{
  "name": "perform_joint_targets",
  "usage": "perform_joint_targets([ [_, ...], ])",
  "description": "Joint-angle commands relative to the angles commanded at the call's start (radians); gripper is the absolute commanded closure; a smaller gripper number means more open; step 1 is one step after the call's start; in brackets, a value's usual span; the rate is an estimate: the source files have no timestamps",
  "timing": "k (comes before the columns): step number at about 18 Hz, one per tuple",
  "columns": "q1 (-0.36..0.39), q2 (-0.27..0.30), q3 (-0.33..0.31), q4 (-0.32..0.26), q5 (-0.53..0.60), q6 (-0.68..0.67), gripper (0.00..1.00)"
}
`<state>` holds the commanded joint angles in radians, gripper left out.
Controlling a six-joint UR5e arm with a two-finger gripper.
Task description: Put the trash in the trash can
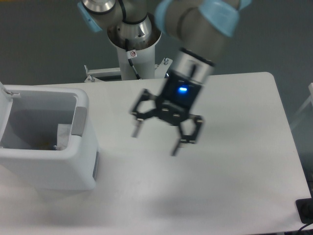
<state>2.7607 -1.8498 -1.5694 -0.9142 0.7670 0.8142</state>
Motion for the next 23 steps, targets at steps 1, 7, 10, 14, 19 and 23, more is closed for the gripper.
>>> perform_joint_targets([
  [1, 0.014, -0.012, 0.009, -0.003, 0.008, 0.012, 0.00],
  [7, -0.010, -0.069, 0.035, -0.015, 0.302, 0.102, 0.00],
  [10, -0.026, -0.123, 0.107, -0.093, 0.400, 0.103, 0.00],
  [14, -0.076, -0.187, 0.152, -0.176, 0.604, 0.175, 0.00],
  [19, -0.121, -0.224, 0.170, -0.222, 0.807, 0.321, 0.00],
  [23, -0.141, -0.235, 0.178, -0.256, 0.870, 0.443, 0.00],
])
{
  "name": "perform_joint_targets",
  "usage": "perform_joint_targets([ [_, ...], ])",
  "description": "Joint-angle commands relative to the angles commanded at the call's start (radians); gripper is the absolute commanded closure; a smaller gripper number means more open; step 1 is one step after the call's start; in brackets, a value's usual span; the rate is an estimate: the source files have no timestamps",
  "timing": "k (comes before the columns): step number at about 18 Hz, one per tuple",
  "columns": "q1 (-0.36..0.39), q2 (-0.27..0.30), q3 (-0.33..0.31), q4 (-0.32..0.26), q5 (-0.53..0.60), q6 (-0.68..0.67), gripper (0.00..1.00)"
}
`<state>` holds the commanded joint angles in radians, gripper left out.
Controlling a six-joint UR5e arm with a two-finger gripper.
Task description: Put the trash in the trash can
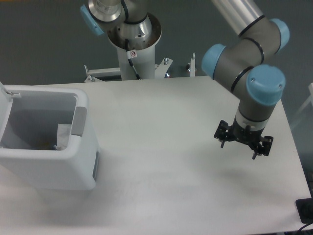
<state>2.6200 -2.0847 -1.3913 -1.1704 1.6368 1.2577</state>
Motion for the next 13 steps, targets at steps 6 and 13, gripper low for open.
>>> perform_joint_targets([
  [6, -0.008, -0.028, -0.003, 0.012, -0.008, 0.042, 0.00],
  [13, -0.008, -0.034, 0.000, 0.014, -0.014, 0.042, 0.00],
])
